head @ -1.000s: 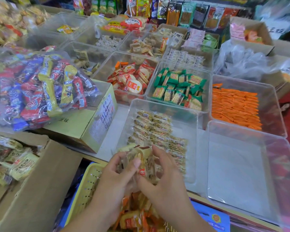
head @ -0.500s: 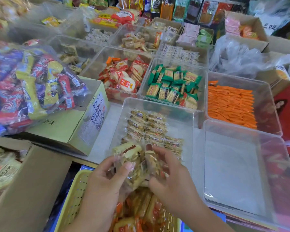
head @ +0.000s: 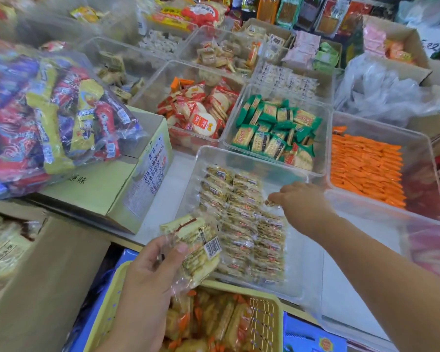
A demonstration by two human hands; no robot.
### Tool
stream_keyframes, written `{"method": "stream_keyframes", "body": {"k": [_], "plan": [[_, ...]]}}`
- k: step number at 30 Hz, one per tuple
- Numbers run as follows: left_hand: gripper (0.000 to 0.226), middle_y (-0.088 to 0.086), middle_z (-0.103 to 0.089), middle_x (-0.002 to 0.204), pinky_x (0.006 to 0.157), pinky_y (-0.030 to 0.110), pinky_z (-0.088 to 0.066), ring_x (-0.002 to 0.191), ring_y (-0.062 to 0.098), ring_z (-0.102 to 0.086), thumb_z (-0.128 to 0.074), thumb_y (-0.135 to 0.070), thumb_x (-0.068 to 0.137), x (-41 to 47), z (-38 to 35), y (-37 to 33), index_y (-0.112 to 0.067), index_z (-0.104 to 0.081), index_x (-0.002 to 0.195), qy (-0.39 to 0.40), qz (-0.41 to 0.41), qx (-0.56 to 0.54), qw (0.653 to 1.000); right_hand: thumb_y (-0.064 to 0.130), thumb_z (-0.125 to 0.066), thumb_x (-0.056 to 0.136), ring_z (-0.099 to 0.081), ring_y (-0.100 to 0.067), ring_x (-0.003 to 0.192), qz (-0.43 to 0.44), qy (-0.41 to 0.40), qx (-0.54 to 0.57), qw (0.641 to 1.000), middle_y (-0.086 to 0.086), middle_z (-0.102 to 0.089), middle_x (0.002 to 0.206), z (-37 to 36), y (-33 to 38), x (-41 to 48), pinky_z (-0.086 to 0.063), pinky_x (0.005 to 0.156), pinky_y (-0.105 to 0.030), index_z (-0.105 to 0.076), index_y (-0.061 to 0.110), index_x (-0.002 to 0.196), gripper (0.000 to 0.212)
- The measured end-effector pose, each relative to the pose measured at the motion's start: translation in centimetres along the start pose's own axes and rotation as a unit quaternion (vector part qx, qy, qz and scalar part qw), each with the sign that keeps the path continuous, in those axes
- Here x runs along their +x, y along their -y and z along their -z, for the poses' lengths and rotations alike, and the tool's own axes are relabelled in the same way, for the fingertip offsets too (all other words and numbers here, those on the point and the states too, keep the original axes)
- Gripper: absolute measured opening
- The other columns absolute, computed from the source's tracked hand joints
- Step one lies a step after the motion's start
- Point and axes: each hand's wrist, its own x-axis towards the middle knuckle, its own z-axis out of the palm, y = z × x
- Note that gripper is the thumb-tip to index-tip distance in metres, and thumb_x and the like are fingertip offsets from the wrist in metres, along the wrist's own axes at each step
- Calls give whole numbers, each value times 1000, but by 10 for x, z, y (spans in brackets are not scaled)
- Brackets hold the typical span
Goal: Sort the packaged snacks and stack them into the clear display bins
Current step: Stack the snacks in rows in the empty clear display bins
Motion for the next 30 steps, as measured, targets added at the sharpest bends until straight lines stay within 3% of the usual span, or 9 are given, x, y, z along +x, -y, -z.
{"method": "stream_keyframes", "body": {"k": [4, 8, 11, 14, 17, 19, 24, 27, 30], "plan": [[39, 13, -78, 106, 87, 69, -56, 98, 39, -75, -79, -42, 62, -1, 0, -1, -23, -79, 96, -1, -8, -7, 1000, 2, -50, 88, -63, -24, 99, -21, 78, -28, 996, 2, -69, 104, -15, 5, 23, -44, 80, -35, -62, 27, 124, 45], [44, 15, -77, 107, 89, 74, -52, 106, 49, -68, -79, -44, 59, -1, 5, -1, -24, -80, 98, -17, -12, -4, 1000, 1, -54, 85, -59, -23, 85, -49, 168, -13, 984, 2, -59, 84, -27, 19, 39, -48, 76, -35, -66, 17, 104, 27], [42, 9, -79, 103, 82, 61, -61, 94, 38, -75, -77, -44, 60, 0, 10, 1, -27, -80, 98, -14, -14, -1, 1000, 1, -52, 86, -60, -21, 80, -66, 214, 52, 973, -2, -59, 83, -36, 22, 50, -55, 75, -35, -57, 12, 80, 13], [22, -3, -78, 89, 67, 43, -63, 76, 17, -76, -74, -41, 67, 1, 13, 1, -30, -78, 86, -2, -15, -6, 1000, 4, -49, 88, -48, -13, 65, -83, 238, 73, 965, 3, -49, 72, -42, 22, 55, -46, 66, -30, -45, 18, 64, 27], [13, -9, -78, 95, 66, 42, -64, 74, 12, -75, -76, -38, 72, -1, 14, 0, -29, -77, 82, 19, 0, -33, 999, 12, -45, 92, -53, -17, 75, -93, 230, 86, 965, 7, -47, 73, -46, 23, 58, -51, 73, -32, -43, 24, 66, 29], [24, -12, -74, 86, 66, 41, -60, 67, 7, -65, -88, -40, 67, -3, 16, -1, -30, -79, 86, 13, 4, -38, 999, 15, -45, 92, -54, -19, 80, -99, 231, 89, 964, 8, -47, 73, -45, 26, 58, -56, 79, -36, -43, 26, 65, 28], [39, 6, -59, 93, 97, 67, -47, 91, 28, -44, -88, -46, 63, -7, 19, -5, -31, -80, 98, -18, 21, -67, 997, 14, -47, 87, -59, -22, 88, -143, 231, 126, 954, 5, -54, 80, -41, 35, 55, -56, 88, -42, -49, 24, 71, 19], [33, -7, -74, 107, 94, 54, -51, 88, 16, -68, -83, -46, 69, -9, 22, -7, -33, -79, 99, 1, 17, -39, 999, 21, -47, 95, -57, -26, 94, -195, 199, 203, 939, -1, -63, 101, -38, 41, 50, -49, 86, -37, -55, 17, 100, 10], [33, 5, -75, 123, 88, 55, -58, 103, 24, -74, -86, -36, 79, -9, 22, -7, -23, -77, 107, 12, 16, -22, 1000, 35, -52, 97, -56, -32, 115, -226, 84, 238, 941, -11, -61, 130, -23, 44, 30, -48, 93, -41, -50, 12, 133, 42]]}}
